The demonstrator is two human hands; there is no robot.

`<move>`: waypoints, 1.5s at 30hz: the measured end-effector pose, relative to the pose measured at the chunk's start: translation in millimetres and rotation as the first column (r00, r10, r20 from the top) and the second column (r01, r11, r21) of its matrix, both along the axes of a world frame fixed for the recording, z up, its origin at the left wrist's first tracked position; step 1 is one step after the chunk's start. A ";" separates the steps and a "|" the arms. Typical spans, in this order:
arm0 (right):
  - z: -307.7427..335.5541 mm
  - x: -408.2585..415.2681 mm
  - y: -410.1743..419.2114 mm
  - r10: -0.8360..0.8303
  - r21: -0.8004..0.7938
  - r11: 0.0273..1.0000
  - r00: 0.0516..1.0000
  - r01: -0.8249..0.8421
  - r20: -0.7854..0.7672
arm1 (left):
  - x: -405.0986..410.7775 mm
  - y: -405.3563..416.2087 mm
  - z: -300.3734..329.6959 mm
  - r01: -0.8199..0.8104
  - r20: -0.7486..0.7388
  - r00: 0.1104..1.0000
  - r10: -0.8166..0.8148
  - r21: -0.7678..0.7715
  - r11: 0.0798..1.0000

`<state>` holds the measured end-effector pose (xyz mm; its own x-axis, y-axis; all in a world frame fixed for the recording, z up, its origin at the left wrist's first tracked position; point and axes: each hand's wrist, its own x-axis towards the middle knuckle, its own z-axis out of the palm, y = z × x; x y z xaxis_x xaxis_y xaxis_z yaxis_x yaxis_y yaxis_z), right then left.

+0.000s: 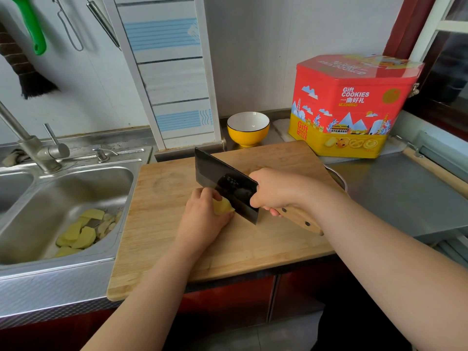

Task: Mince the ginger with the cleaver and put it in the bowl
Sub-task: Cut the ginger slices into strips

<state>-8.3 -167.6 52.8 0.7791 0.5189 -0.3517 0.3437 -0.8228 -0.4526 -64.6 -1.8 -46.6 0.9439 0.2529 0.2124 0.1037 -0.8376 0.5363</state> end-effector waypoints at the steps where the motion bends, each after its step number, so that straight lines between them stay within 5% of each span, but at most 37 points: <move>1: 0.3 0.7 0.3 0.004 0.002 1.000 1.000 -0.004 -0.001 | -0.1 1.4 0.1 0.003 0.001 1.000 -0.003 0.011 1.000; 14: -8.6 0.6 5.6 -0.114 0.002 0.993 0.990 0.114 -0.082 | 6.3 16.9 -2.9 0.172 0.170 0.964 -0.203 0.182 0.968; 26: 10.4 -3.7 11.5 -0.104 0.029 0.994 0.993 0.102 0.053 | 10.8 18.0 -5.1 0.156 0.207 0.959 -0.194 0.186 0.970; 45: 9.1 4.0 45.1 -0.045 -0.185 0.982 0.999 0.045 0.001 | 10.3 19.3 -10.1 0.118 0.265 0.949 -0.170 0.203 0.972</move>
